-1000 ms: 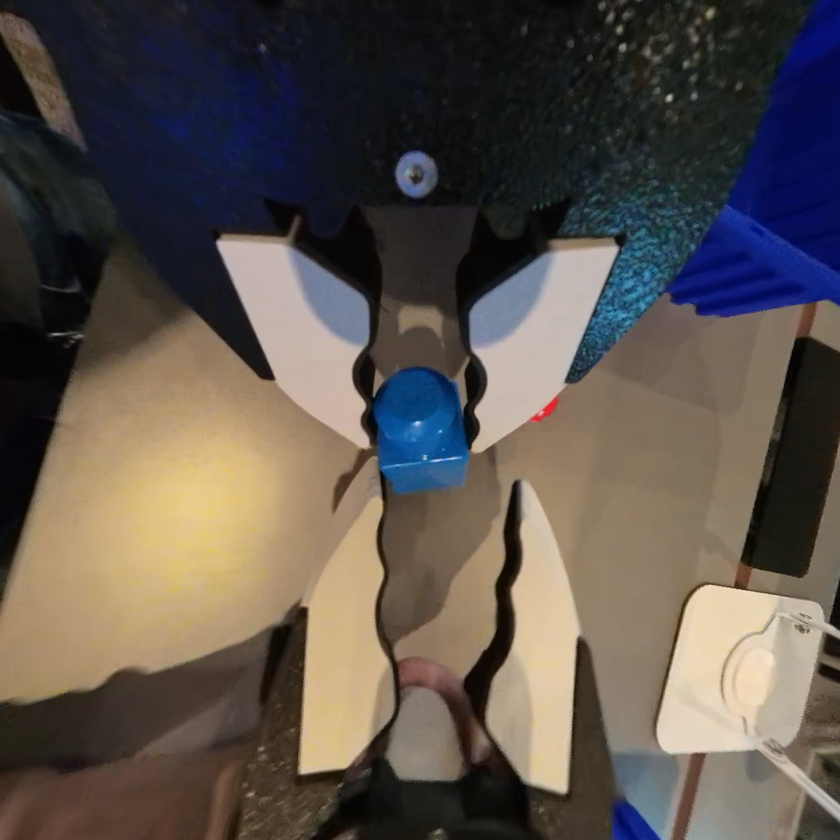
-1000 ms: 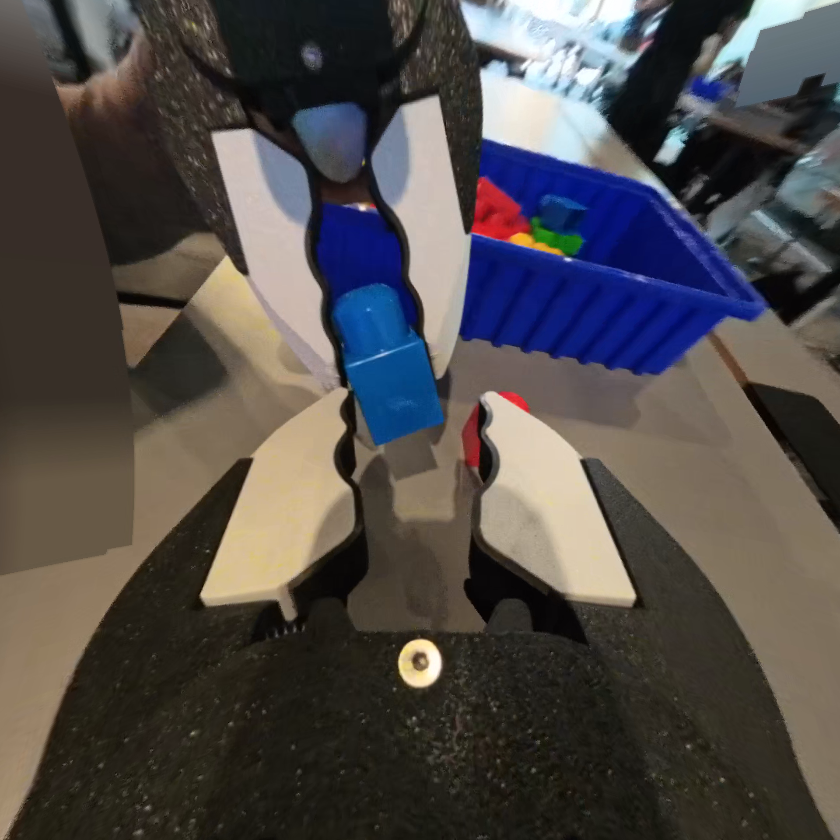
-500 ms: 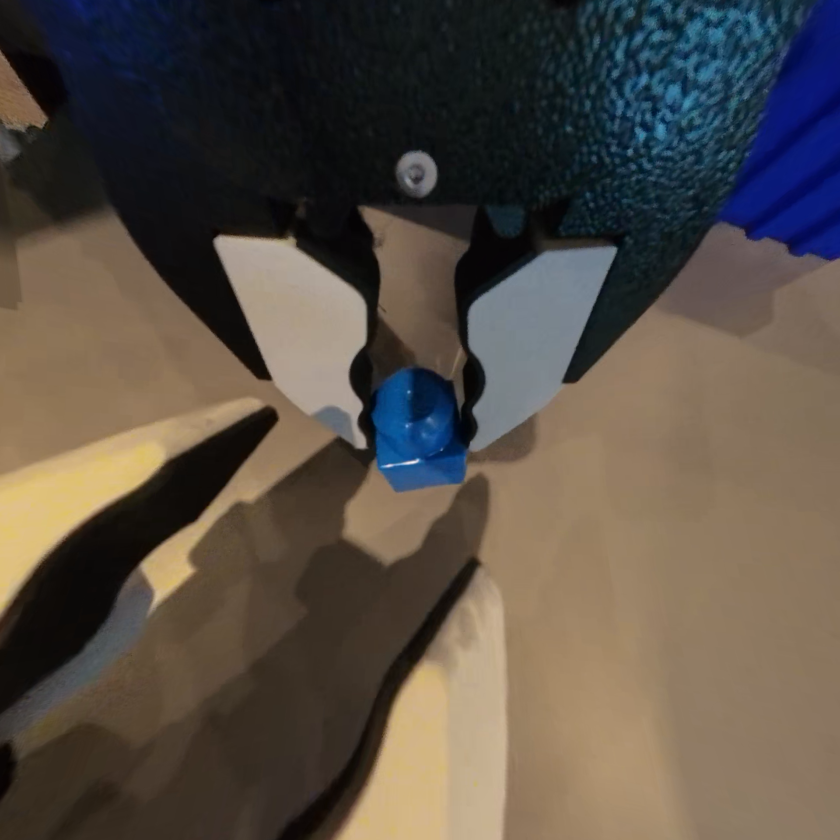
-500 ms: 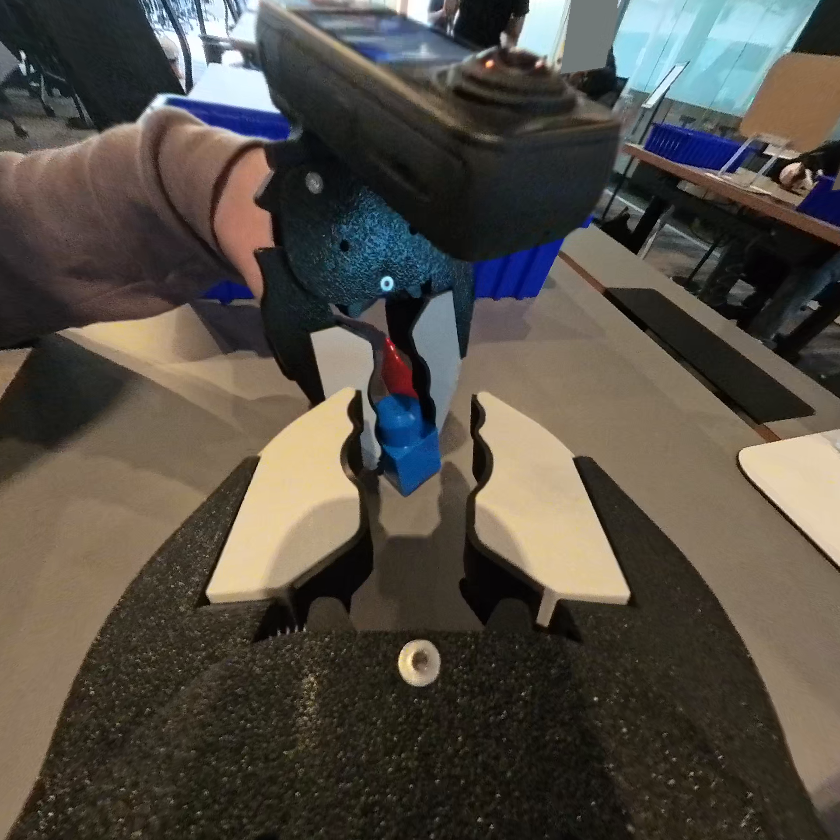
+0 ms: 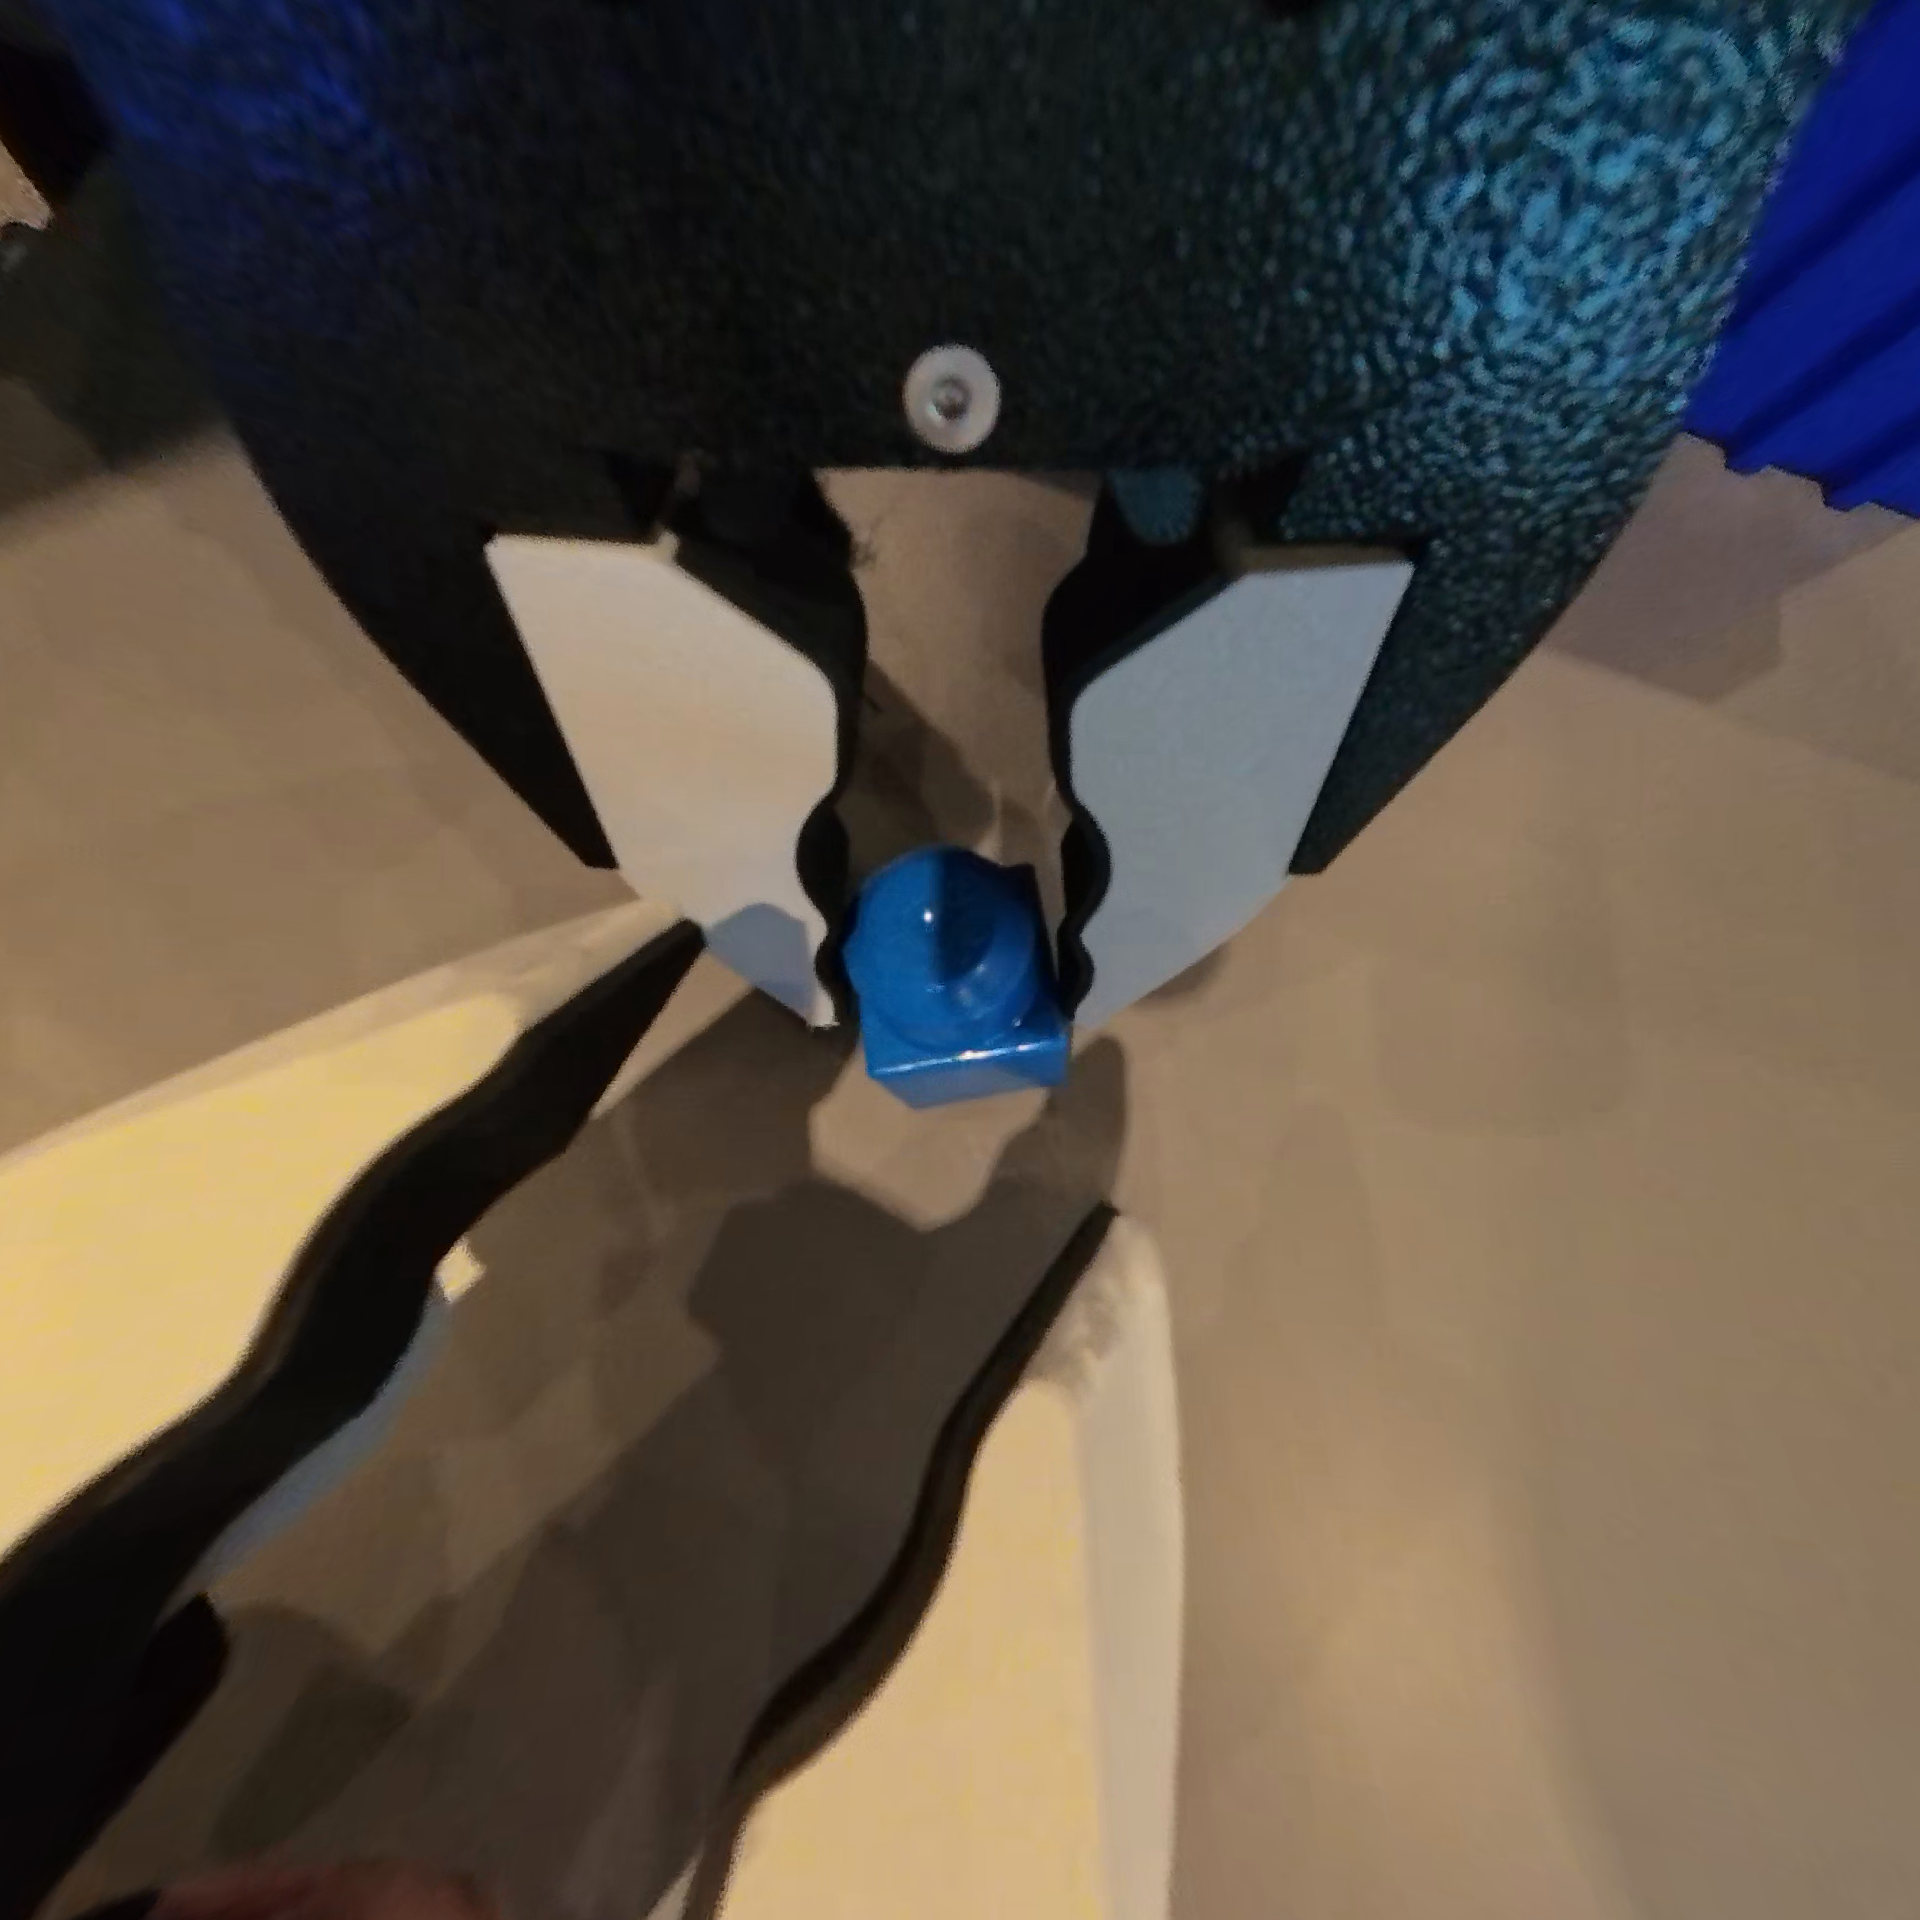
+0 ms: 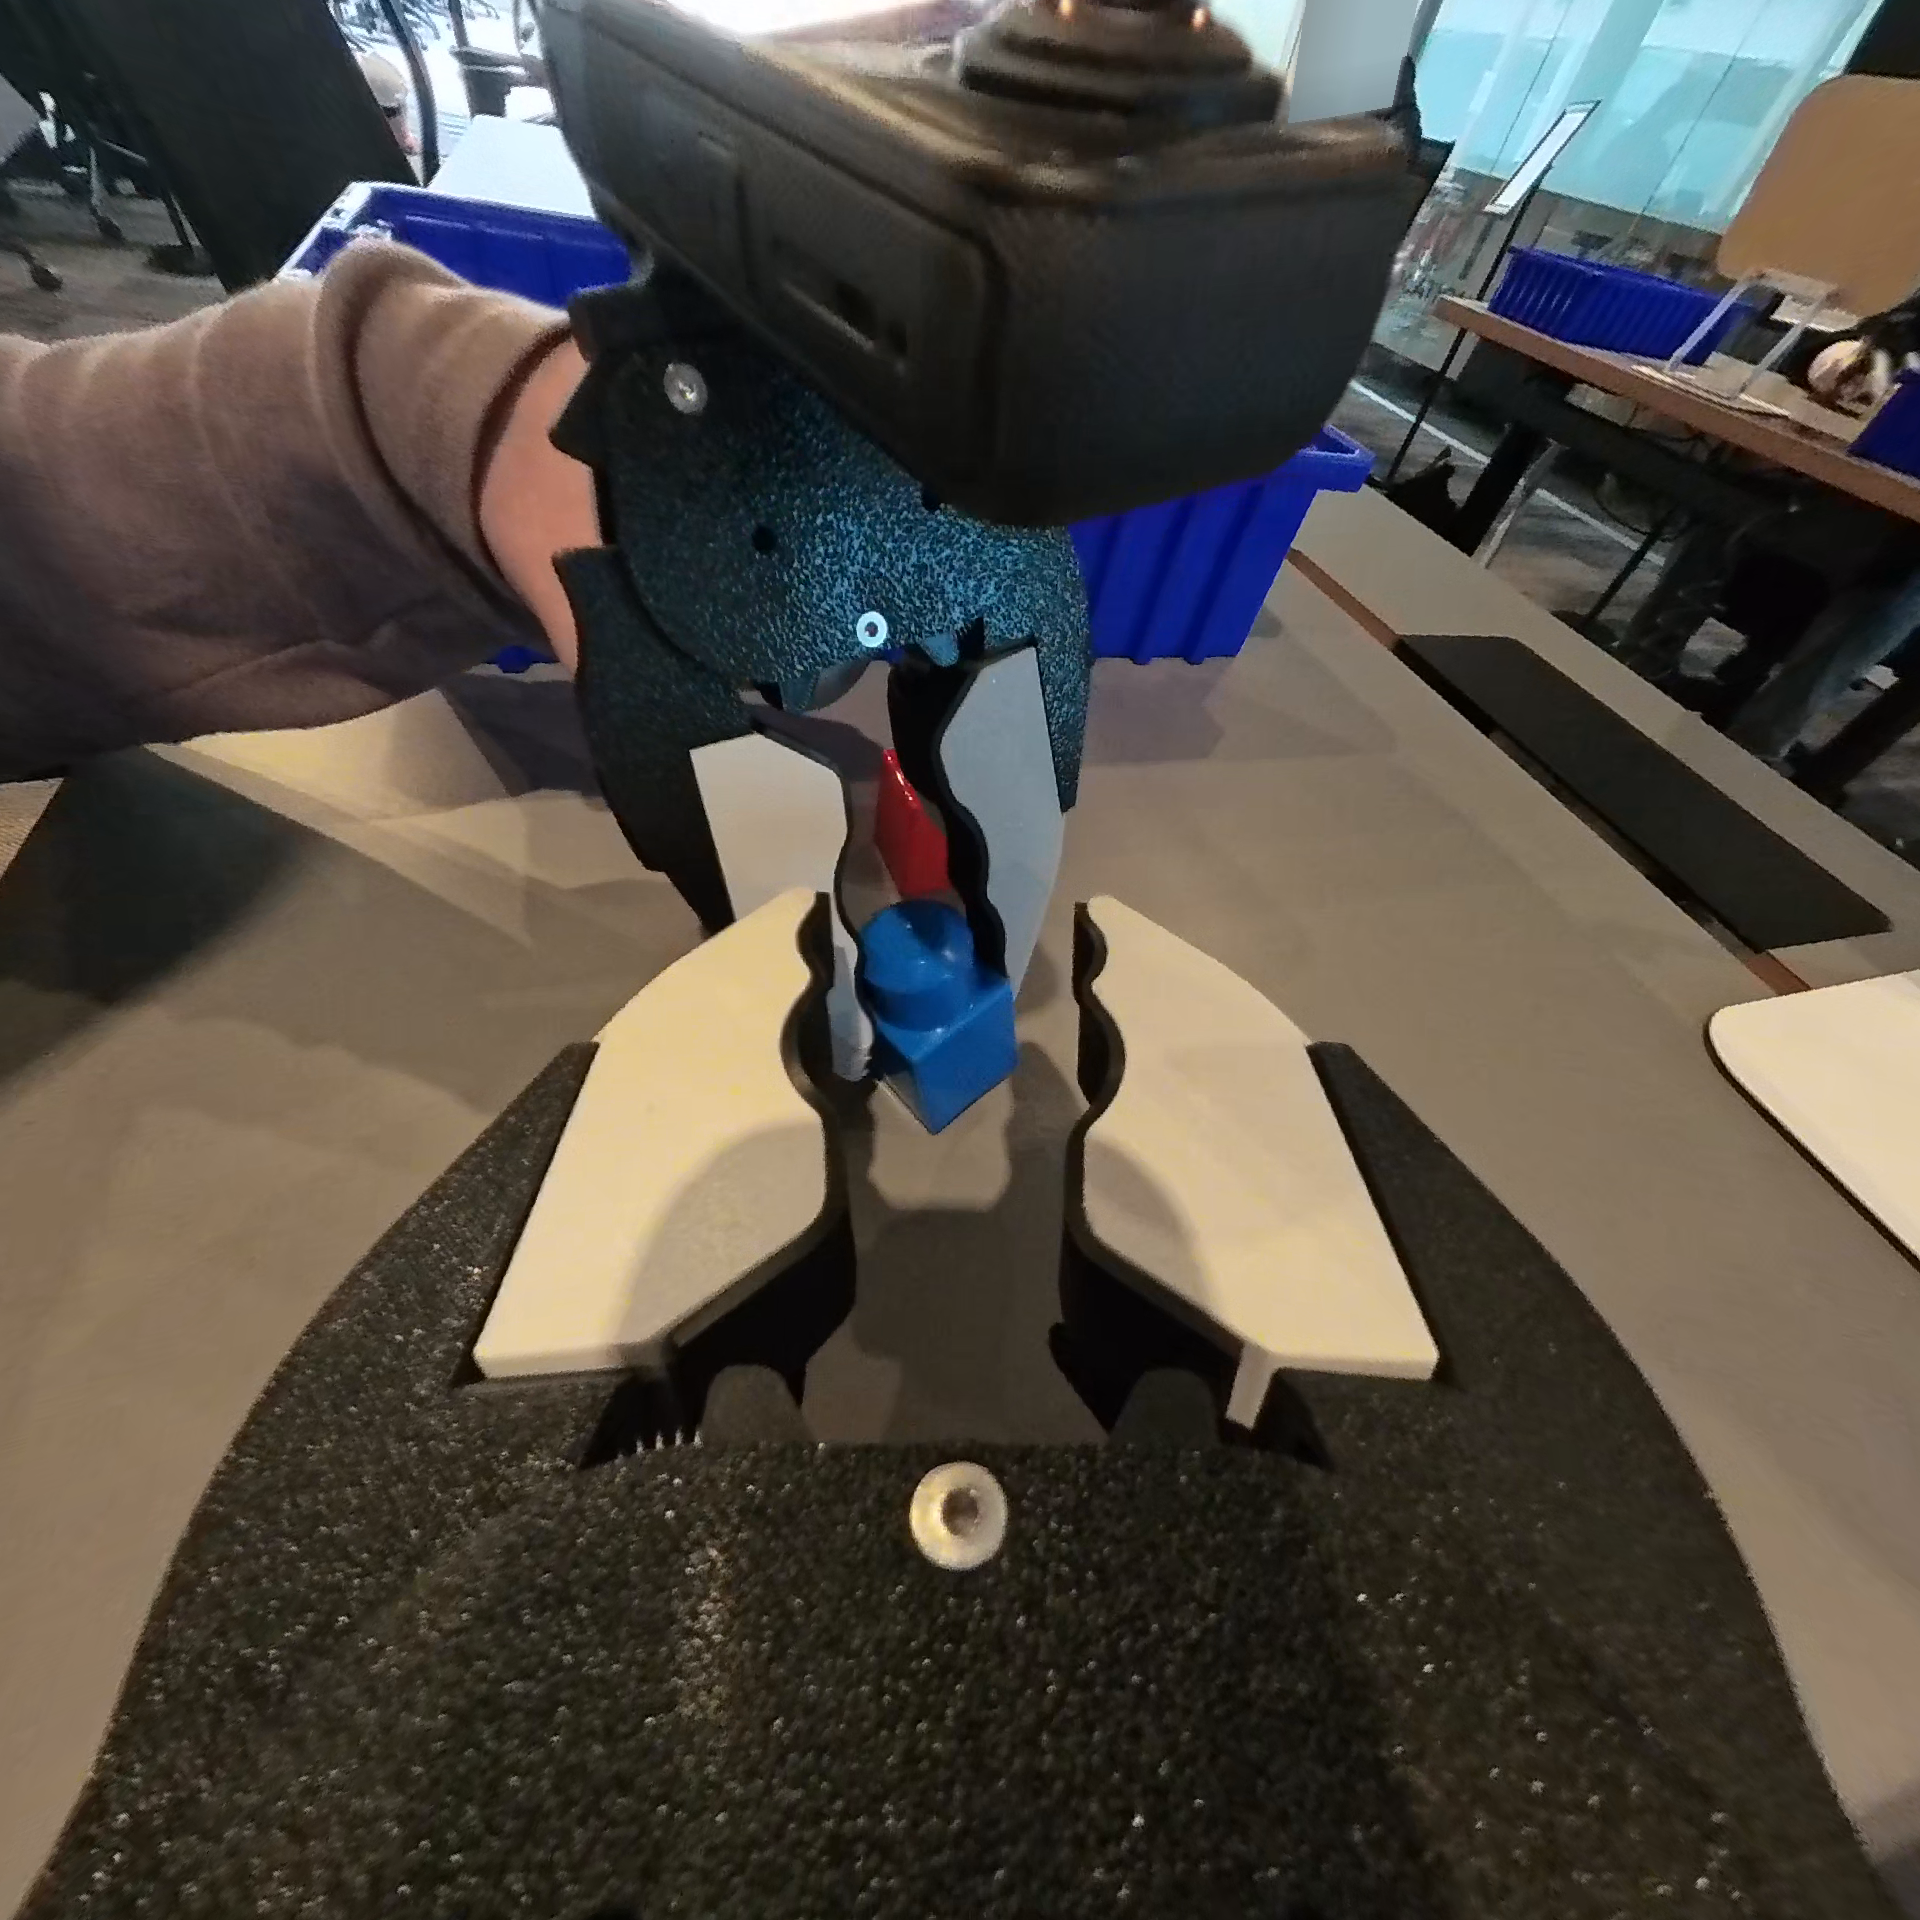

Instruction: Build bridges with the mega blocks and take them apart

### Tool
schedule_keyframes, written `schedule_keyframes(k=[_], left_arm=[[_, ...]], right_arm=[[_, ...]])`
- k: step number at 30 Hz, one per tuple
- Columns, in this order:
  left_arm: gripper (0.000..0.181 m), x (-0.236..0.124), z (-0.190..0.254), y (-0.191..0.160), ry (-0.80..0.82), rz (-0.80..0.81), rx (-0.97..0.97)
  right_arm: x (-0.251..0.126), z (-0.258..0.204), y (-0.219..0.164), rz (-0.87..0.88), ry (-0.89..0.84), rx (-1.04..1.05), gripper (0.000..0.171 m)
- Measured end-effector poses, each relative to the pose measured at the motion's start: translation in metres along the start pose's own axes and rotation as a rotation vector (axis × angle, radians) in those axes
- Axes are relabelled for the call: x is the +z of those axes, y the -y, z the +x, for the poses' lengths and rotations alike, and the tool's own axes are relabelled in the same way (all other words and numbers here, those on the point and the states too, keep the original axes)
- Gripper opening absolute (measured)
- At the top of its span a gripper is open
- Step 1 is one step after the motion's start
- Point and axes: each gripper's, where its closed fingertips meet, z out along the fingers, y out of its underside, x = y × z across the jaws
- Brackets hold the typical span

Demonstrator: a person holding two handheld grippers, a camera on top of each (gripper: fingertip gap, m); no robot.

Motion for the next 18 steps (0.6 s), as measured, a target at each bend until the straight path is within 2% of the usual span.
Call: schedule_keyframes(k=[6, 18], left_arm=[[0.048, 0.001, 0.000, 0.001, 0.002, 0.009, -0.006], [0.047, -0.011, 0.004, 0.005, 0.003, 0.064, -0.022]], right_arm=[[0.000, -0.001, 0.001, 0.006, 0.006, 0.002, 0.044], [-0.001, -0.002, 0.002, 0.012, 0.011, -0.002, 0.044]])
